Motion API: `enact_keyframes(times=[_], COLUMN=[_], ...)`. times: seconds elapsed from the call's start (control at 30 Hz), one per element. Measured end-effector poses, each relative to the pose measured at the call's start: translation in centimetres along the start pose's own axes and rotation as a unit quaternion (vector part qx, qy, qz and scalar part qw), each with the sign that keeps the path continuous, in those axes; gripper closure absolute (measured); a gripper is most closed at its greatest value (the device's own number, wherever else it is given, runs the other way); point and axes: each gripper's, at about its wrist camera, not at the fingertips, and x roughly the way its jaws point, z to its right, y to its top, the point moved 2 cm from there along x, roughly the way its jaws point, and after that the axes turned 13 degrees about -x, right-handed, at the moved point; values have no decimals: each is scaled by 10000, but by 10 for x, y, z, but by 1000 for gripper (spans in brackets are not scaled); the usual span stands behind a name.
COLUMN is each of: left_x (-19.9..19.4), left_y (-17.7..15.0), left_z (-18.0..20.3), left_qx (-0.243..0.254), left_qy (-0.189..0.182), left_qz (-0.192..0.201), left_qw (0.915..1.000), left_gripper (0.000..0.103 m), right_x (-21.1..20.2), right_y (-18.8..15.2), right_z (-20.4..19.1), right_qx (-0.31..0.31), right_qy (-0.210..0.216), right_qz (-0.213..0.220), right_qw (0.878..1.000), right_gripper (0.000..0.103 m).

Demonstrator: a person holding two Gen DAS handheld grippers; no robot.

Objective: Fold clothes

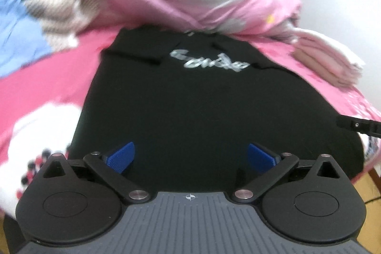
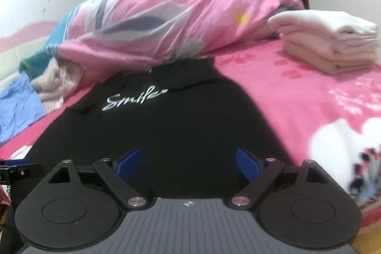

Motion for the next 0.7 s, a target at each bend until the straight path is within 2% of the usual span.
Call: enact_keyframes(times=[0.17,0.23,0.3,0.37,0.7], left_x=[5,6,7,7,6], left_y=[-10,-12,-10,-8,-6], left_z=[9,12,12,11,16], left_qx=[586,733,692,661,527], left_qy=[323,438,448,449,654], left_qz=[73,74,33,-10,-147], left_qw=[9977,9963,9966,9968,9964], left_gripper=[0,0,0,0,0], right_x=[39,49,51,51,54], right_y=[1,-4,-7,-8,-5], right_z=[-19,-29,-39,-41,-39], right_qx=[-180,-424,-701,-718,-547], right_qy=[-276,-499,-709,-756,-697], right_qz=[-338,-445,-425,-425,-498], right_qw=[9989,9969,9941,9936,9948], right_gripper=[1,0,0,0,0])
